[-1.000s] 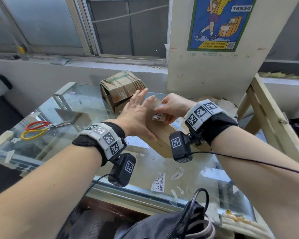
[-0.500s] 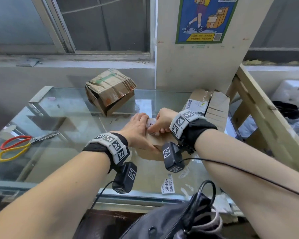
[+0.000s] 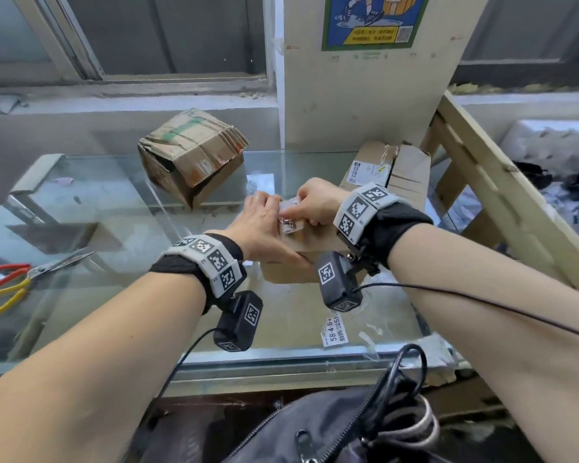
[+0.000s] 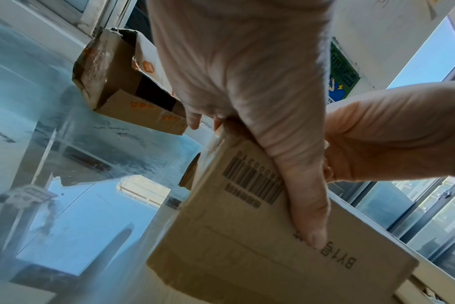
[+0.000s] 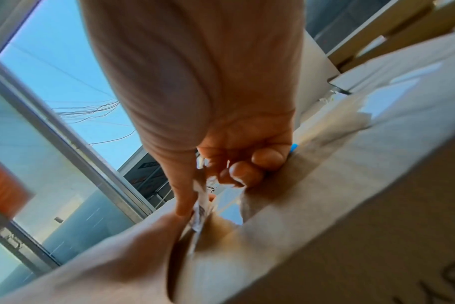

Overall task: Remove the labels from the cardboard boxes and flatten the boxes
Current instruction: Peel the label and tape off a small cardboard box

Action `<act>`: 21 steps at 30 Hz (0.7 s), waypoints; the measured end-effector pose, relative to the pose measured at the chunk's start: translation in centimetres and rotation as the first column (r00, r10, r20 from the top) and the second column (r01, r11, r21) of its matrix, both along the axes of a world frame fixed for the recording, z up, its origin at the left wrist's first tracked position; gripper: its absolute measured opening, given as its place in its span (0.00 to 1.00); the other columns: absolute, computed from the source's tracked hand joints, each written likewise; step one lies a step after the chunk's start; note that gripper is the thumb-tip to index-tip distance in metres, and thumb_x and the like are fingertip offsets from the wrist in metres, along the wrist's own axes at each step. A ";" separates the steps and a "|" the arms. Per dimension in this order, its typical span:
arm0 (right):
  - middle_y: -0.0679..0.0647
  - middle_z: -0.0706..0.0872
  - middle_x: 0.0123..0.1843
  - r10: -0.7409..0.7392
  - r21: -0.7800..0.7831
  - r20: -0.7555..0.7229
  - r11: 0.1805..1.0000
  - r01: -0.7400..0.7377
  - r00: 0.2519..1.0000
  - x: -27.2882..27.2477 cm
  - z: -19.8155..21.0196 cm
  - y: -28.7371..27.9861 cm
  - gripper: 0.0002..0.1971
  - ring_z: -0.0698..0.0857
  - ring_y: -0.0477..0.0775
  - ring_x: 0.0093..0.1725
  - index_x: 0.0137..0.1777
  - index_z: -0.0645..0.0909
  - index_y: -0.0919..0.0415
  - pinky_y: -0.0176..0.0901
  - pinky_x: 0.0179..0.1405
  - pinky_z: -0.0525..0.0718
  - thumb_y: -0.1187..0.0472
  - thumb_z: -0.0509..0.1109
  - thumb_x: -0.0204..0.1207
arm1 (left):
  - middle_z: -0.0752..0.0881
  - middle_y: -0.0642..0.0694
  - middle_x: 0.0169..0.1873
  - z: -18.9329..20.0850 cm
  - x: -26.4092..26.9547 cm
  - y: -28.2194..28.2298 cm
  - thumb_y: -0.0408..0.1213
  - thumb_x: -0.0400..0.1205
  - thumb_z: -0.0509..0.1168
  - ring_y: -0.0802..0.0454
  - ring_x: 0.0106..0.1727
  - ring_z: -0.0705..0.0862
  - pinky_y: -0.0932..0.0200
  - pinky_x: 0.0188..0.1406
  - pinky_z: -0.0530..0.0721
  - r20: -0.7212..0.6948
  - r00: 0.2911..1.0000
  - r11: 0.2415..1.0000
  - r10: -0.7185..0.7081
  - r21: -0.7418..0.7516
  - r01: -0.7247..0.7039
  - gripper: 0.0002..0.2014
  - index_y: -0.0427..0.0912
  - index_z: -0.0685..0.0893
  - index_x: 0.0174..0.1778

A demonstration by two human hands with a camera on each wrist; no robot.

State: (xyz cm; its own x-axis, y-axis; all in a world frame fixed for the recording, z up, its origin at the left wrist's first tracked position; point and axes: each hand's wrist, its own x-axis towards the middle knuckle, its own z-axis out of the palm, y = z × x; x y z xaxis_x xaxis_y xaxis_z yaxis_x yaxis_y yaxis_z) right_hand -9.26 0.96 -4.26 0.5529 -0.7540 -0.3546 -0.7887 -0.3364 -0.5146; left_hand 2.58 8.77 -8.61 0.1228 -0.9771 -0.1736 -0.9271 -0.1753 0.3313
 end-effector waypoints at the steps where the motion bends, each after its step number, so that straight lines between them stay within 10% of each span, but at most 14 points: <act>1: 0.51 0.77 0.27 0.003 -0.012 -0.006 1.000 -0.003 1.000 0.3 -0.1 0.2 0.19 0.74 0.47 0.26 0.31 0.74 0.59 0.37 0.21 0.69 0.46 0.72 0.75 | 0.63 0.48 0.58 -0.1 0.3 0.1 0.69 0.53 0.76 0.50 0.62 0.61 0.51 0.72 0.65 0.002 1.000 1.000 0.008 0.002 -0.008 0.57 0.43 0.64 0.73; 6: 0.57 0.80 0.41 0.077 -0.045 -0.129 0.996 -0.083 0.989 1.8 -0.5 1.1 0.20 0.77 0.54 0.42 0.41 0.79 0.62 0.37 0.28 0.68 0.44 0.65 0.79 | 0.65 0.44 0.66 -0.7 0.8 0.6 0.67 0.56 0.74 0.44 0.70 0.61 0.48 0.76 0.63 -0.024 0.999 0.999 0.042 -0.002 -0.042 0.59 0.42 0.60 0.79; 11: 0.50 0.79 0.29 0.096 -0.023 -0.164 0.995 -0.101 0.982 1.5 -1.0 0.6 0.21 0.75 0.48 0.29 0.27 0.75 0.57 0.37 0.29 0.70 0.47 0.66 0.79 | 0.54 0.43 0.79 -0.7 1.1 0.5 0.59 0.61 0.80 0.43 0.82 0.50 0.49 0.81 0.52 -0.083 0.996 0.998 0.035 0.056 -0.031 0.65 0.41 0.45 0.85; 21: 0.49 0.79 0.32 0.040 0.050 -0.045 0.998 -0.038 0.998 0.4 -1.8 0.0 0.20 0.76 0.46 0.31 0.30 0.76 0.55 0.37 0.32 0.72 0.45 0.66 0.80 | 0.49 0.46 0.82 -0.9 1.2 0.1 0.58 0.63 0.80 0.42 0.83 0.49 0.47 0.82 0.54 -0.095 0.994 0.993 0.056 0.104 -0.046 0.66 0.44 0.42 0.85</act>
